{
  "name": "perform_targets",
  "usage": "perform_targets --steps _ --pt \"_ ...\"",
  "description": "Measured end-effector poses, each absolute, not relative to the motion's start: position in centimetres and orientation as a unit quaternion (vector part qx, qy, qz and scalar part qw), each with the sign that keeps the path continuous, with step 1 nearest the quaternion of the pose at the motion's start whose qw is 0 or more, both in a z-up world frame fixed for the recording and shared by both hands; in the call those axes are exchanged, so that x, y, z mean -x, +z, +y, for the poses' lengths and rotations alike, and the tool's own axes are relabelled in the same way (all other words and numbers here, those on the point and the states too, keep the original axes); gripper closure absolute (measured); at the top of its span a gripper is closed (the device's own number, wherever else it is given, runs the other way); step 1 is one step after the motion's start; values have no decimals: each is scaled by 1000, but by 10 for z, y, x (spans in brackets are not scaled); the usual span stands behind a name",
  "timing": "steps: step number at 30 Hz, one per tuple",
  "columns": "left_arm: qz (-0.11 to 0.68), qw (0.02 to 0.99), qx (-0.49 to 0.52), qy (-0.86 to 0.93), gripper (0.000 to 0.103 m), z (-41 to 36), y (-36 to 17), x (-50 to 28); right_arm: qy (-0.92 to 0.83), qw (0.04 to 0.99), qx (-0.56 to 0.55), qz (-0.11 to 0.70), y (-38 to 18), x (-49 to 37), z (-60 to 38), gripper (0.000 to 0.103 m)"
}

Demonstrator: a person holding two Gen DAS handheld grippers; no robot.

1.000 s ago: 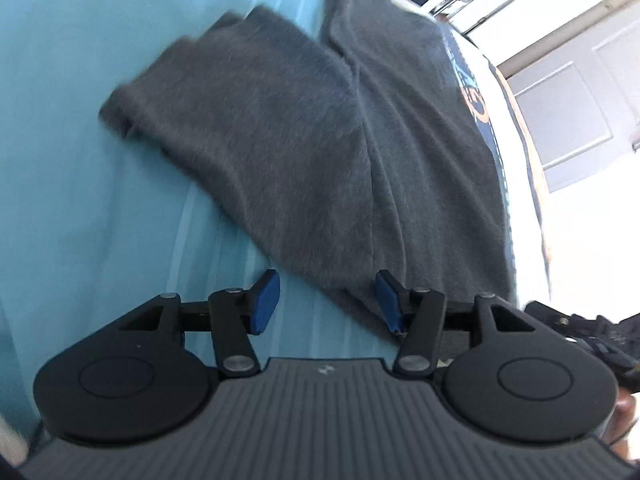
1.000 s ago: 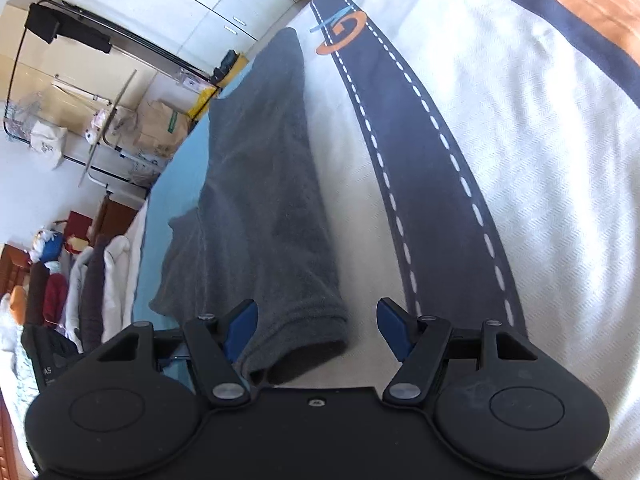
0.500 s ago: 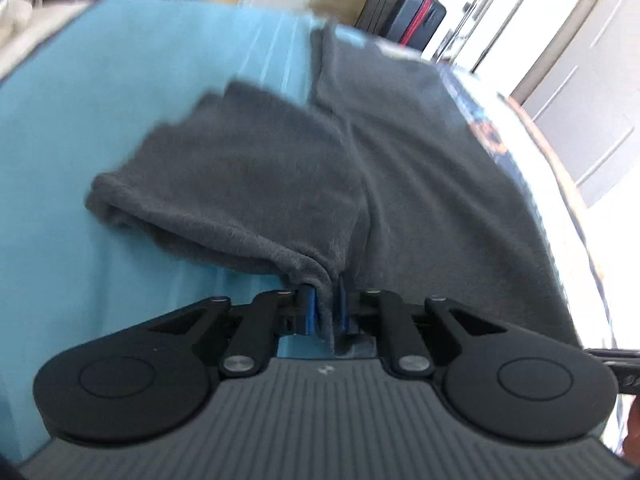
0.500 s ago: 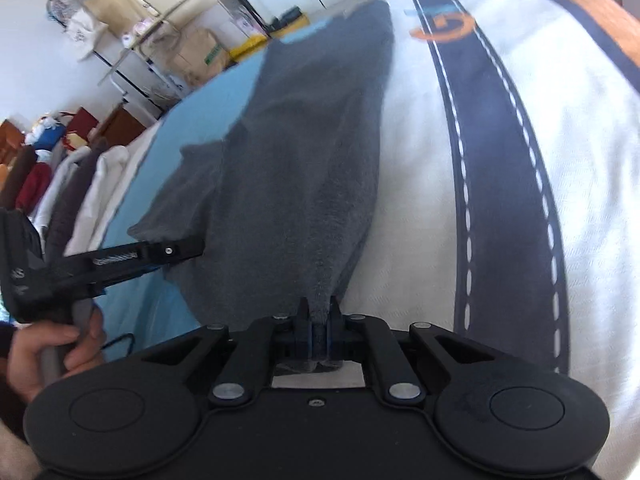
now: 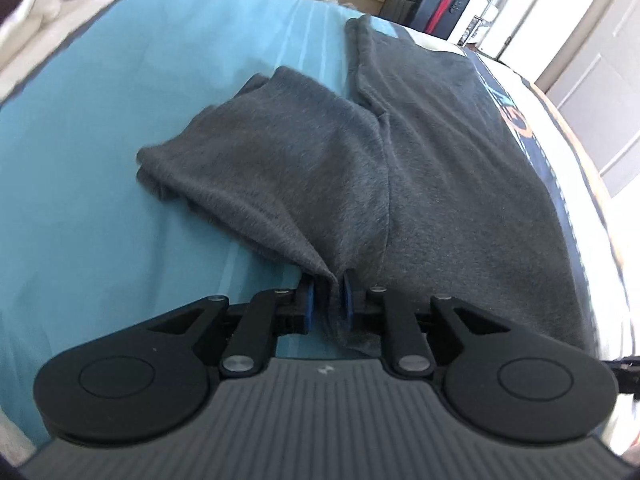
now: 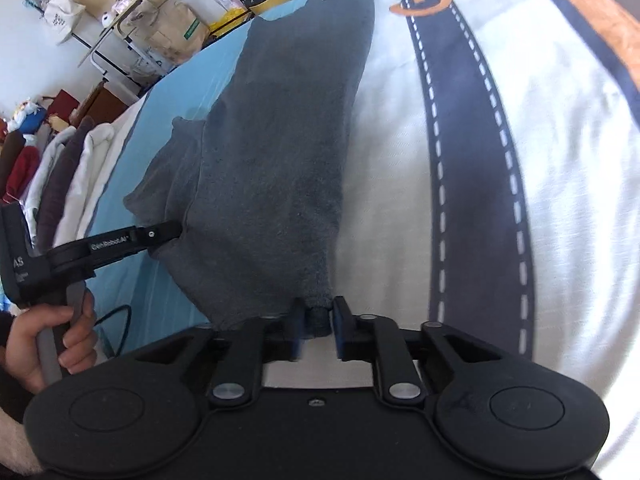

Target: Fold clothes

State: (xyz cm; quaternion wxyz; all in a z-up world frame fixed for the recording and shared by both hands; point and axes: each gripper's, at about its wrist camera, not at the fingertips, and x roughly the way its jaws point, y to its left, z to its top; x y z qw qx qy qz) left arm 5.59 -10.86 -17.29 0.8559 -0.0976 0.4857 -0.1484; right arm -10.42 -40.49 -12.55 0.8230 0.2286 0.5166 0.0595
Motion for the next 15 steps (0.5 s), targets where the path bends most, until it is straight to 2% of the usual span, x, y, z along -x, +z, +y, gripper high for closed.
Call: perform_targets --steps 1,3,6,7,9,12,14,15 --pt "485 858 91 -141 76 -105 -171 -57 54 825 -221 518 -124 107 -405 54" --pt "475 870 77 -105 56 -93 -165 -57 34 839 -221 497 -119 115 -411 53" --pt "438 893 96 -34 55 -64 -150 -58 18 861 -241 448 -110 126 -420 53" --pt "438 892 110 -26 51 -56 -149 -63 16 870 -236 433 -105 126 -417 53" --pt "448 883 141 -18 45 -42 -150 -74 14 887 -215 407 -95 123 -407 53" --pt "494 848 192 -24 44 -33 -167 -91 58 901 -137 407 -82 107 -365 53" --pt "502 841 199 -17 33 -34 -176 -97 90 902 -77 415 -77 92 -330 52" --pt "497 846 193 -15 22 -39 -178 -100 102 901 -48 419 -78 84 -314 50"
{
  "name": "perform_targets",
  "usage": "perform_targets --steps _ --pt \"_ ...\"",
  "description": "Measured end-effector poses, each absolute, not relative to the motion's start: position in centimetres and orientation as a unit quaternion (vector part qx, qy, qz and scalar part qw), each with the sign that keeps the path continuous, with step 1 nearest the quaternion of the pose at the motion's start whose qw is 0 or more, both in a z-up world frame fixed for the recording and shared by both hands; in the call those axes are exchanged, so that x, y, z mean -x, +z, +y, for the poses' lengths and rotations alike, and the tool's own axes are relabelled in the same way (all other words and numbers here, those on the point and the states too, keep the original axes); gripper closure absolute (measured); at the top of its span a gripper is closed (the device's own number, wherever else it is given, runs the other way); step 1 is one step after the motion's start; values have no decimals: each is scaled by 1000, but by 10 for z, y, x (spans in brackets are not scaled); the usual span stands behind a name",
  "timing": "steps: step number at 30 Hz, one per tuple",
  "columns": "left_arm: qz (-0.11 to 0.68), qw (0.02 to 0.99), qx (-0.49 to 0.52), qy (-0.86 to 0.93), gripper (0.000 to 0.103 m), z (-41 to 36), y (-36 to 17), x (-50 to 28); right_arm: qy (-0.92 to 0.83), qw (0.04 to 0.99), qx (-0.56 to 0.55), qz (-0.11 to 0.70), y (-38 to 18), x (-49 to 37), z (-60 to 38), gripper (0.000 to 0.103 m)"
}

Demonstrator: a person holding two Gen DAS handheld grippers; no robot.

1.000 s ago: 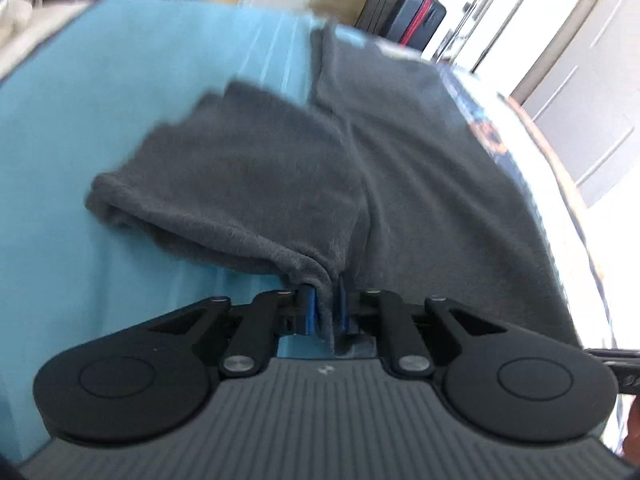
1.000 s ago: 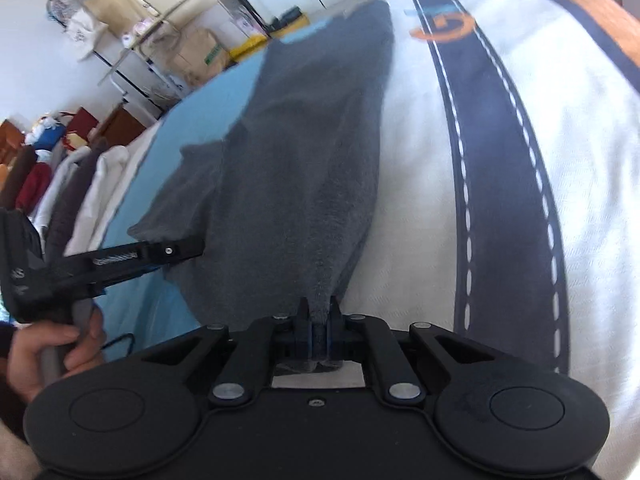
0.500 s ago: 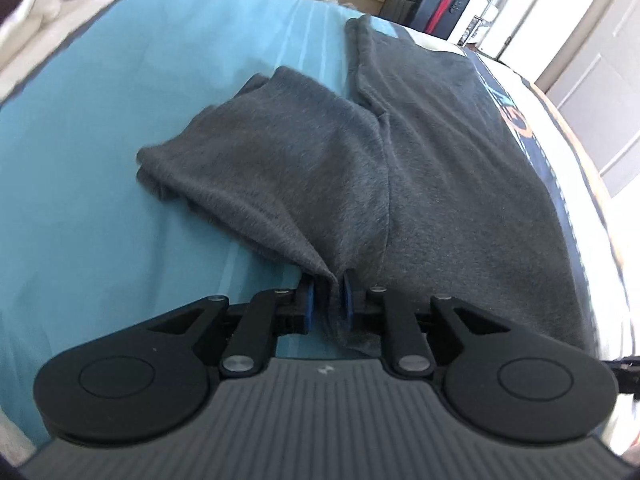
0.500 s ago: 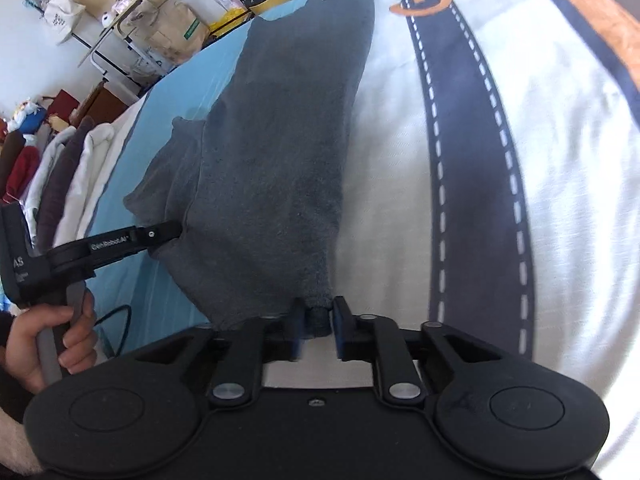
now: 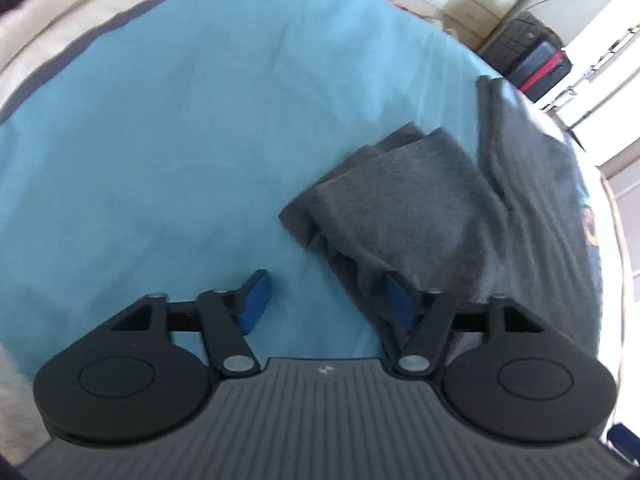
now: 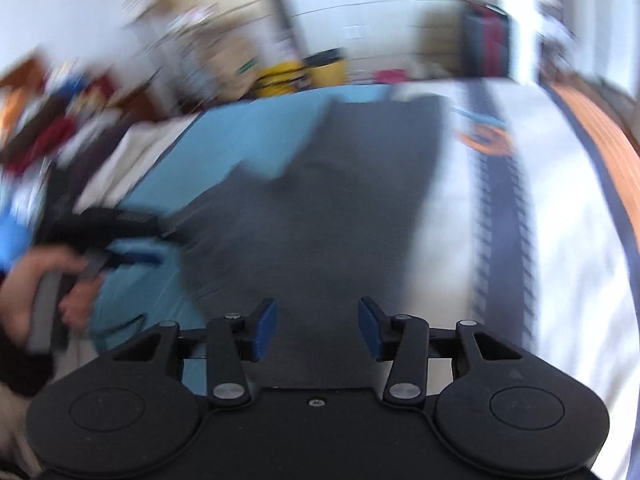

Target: Fold clothes

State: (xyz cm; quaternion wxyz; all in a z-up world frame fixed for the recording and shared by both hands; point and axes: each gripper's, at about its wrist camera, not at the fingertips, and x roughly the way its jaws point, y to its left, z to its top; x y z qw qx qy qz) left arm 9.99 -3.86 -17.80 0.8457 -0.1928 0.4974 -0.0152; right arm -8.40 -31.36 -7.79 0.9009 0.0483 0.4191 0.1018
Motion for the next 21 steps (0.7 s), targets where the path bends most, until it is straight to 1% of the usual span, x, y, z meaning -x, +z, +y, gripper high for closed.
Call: perform_targets --steps 1,2,3,4,5,6,8,10,12,13,17,21 --pt "490 854 176 -15 15 -46 -180 -104 112 899 -19 423 -79 76 -298 48" --pt "484 861 152 -13 15 -56 -182 -108 118 898 4 424 -82 68 -284 47" --pt "479 868 129 -9 22 -64 -183 -110 122 897 24 424 -86 60 -272 47" --pt "467 877 111 -2 47 -69 -181 -109 124 898 35 421 -91 52 -263 47" --pt "450 885 115 -8 64 -67 -176 -107 126 899 42 418 -98 44 -254 47" --pt "433 892 127 -19 95 -62 -169 -104 129 899 40 416 -106 37 -249 47" --pt "396 900 179 -23 95 -46 -157 -96 137 901 11 412 -121 26 -242 47" --pt "374 913 164 0 95 -40 -149 -88 148 896 -30 418 -138 21 -244 47" --pt "387 909 156 8 95 -44 -156 -88 159 891 -73 420 -155 21 -247 45" --pt "396 905 152 11 95 -45 -160 -88 161 892 -76 415 -156 22 -247 44" --pt "414 897 155 13 95 -46 -166 -89 170 884 -21 435 -148 24 -231 41" --pt "396 899 190 -7 95 -41 -167 -87 163 879 17 448 -144 29 -221 41"
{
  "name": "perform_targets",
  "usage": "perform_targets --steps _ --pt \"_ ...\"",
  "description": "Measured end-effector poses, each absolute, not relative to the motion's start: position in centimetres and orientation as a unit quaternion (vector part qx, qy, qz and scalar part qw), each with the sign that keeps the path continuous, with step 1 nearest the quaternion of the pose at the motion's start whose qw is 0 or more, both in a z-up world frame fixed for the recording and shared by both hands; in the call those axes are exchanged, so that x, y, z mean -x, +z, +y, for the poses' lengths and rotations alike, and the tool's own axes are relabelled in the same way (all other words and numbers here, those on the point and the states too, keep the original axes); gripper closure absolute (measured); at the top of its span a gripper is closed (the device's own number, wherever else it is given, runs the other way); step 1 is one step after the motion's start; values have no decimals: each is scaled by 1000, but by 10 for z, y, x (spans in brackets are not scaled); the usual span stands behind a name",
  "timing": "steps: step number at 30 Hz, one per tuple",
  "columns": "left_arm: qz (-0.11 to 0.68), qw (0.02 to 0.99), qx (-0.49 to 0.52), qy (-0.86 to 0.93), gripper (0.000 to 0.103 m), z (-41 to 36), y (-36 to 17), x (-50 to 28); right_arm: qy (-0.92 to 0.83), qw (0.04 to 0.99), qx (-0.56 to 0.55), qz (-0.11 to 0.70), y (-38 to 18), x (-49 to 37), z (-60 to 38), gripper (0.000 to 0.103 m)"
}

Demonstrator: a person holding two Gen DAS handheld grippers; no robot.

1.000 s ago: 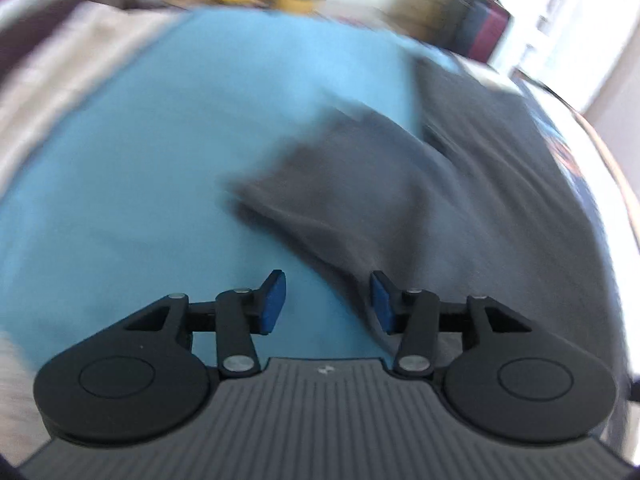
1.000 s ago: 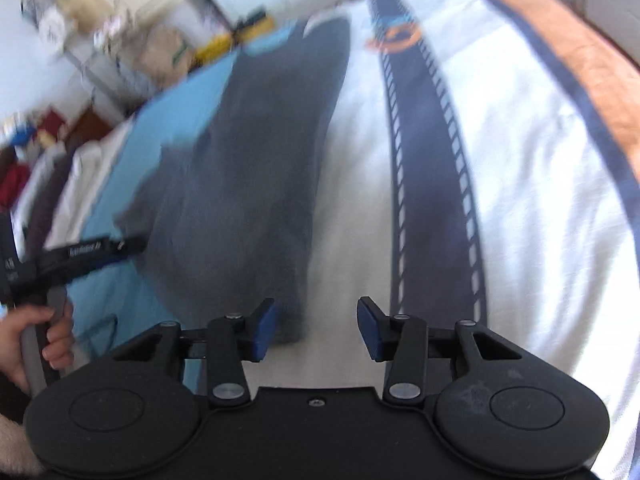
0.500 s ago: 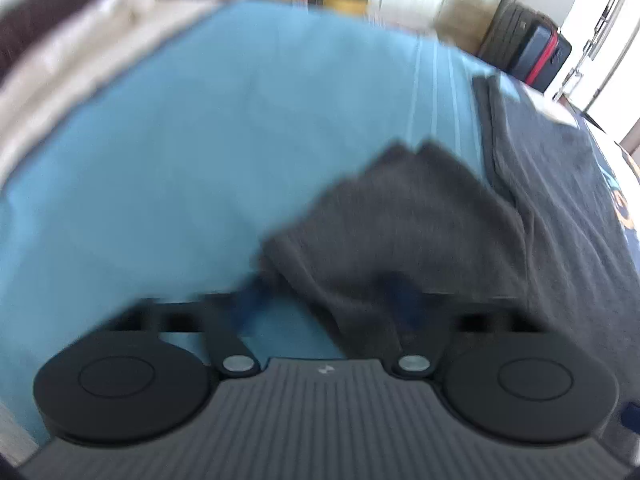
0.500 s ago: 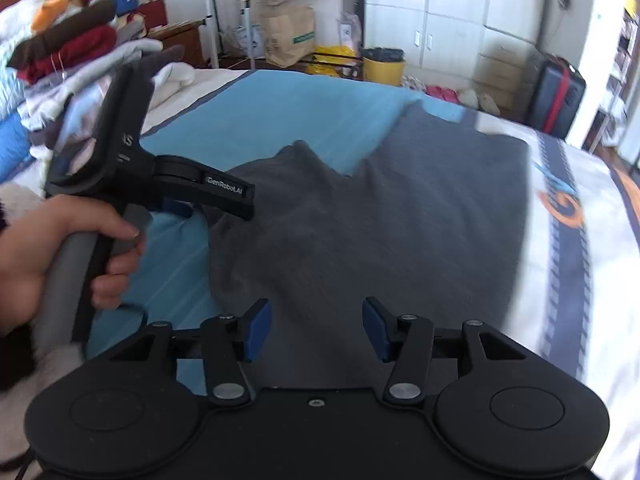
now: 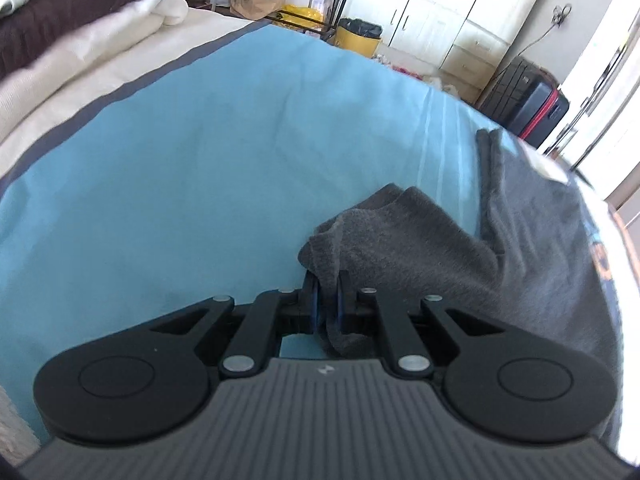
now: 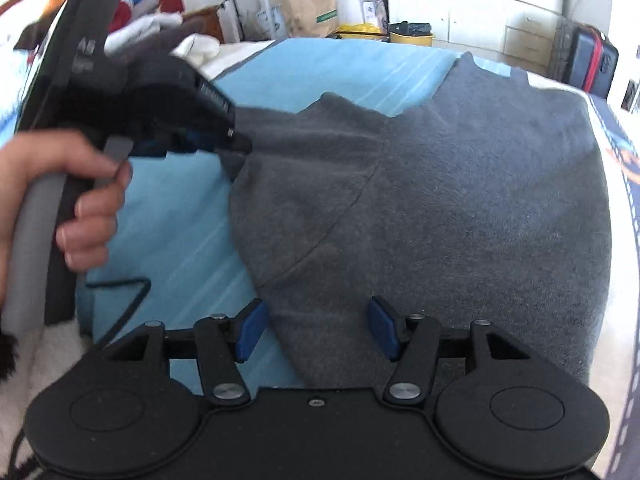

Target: Fold clothes

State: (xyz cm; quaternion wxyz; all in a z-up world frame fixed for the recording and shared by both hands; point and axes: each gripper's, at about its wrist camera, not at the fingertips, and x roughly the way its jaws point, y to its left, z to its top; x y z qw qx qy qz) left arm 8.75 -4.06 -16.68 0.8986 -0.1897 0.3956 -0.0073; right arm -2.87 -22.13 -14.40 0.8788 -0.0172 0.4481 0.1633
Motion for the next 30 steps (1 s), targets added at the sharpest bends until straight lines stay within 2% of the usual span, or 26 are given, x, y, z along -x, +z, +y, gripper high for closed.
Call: perform_targets --steps 4,9,12,15,18,21,23,25,30 --pt "321 918 215 -86 95 -43 -149 -76 125 894 -54 427 -124 36 -255 41" --pt "265 900 246 -242 96 -66 -132 -60 45 877 -267 398 -113 45 -335 40" --pt "300 877 190 -324 94 -100 -134 -53 49 839 -380 386 -126 52 -369 40" --pt "359 849 122 -369 94 -135 -149 -50 38 815 -437 379 -138 53 -387 40" --pt "408 833 59 -370 94 -162 -168 -47 38 809 -454 371 -141 56 -387 40" --pt "443 821 62 -355 91 -166 -179 -52 41 818 -436 372 -139 55 -378 40" --pt "441 820 87 -355 80 -160 -178 -52 47 819 -434 372 -144 48 -379 40" --pt "426 822 115 -360 64 -152 -169 -50 48 817 -437 373 -146 48 -378 40" --pt "364 826 185 -388 52 -118 -140 -46 50 814 -447 367 -149 51 -387 40"
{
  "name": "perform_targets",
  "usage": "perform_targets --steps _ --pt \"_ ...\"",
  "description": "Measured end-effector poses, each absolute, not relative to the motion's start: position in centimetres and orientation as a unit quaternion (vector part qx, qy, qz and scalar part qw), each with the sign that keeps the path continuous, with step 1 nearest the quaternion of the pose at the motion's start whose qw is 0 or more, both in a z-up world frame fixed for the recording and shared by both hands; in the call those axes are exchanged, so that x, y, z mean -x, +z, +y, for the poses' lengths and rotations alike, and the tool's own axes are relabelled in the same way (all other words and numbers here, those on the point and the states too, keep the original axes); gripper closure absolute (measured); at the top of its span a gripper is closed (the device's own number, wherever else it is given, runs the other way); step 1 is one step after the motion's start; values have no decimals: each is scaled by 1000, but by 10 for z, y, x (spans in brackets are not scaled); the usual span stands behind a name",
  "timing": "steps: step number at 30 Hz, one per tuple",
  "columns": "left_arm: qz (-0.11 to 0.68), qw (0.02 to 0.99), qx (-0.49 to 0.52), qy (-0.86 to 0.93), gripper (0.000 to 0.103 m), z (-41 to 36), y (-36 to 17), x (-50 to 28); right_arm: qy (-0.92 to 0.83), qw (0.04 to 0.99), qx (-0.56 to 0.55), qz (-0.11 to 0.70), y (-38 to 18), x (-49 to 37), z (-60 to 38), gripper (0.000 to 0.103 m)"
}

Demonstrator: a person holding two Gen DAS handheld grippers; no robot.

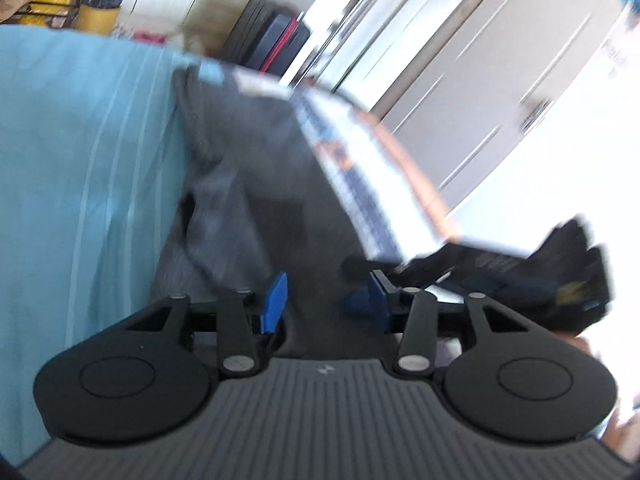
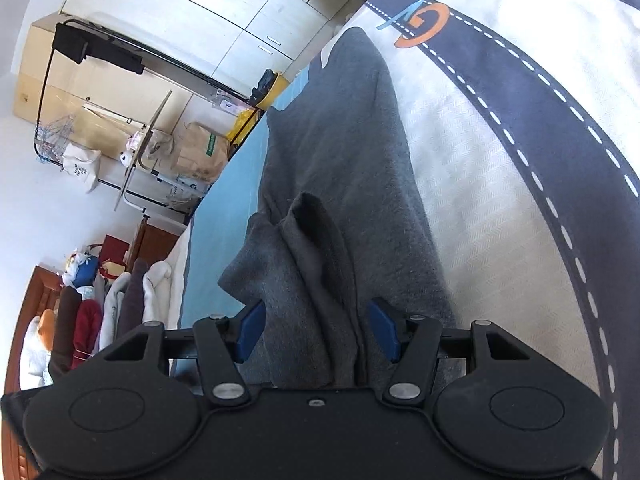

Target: Fold clothes

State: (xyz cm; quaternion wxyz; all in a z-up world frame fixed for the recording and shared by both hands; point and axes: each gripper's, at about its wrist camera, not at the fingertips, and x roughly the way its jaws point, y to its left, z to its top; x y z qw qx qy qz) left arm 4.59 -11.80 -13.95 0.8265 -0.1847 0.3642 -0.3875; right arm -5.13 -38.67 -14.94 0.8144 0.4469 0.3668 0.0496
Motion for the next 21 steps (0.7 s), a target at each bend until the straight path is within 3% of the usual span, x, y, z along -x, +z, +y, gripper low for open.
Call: perform_targets --steps 4,9,12,16,21 --pt "352 846 234 -324 49 -99 -137 -59 53 813 -451 365 -152 49 -386 40" --pt "423 809 329 -241 51 -71 -173 -83 69 819 -420 384 -153 40 -367 35" --pt "431 810 325 -229 51 -72 -173 -83 92 808 -423 400 -160 34 -352 35" --pt "441 816 305 -217 49 -77 -171 -85 102 841 -337 410 -156 27 -326 35" --pt "478 807 292 -187 51 -78 -181 -91 67 912 -104 390 -136 25 -279 36"
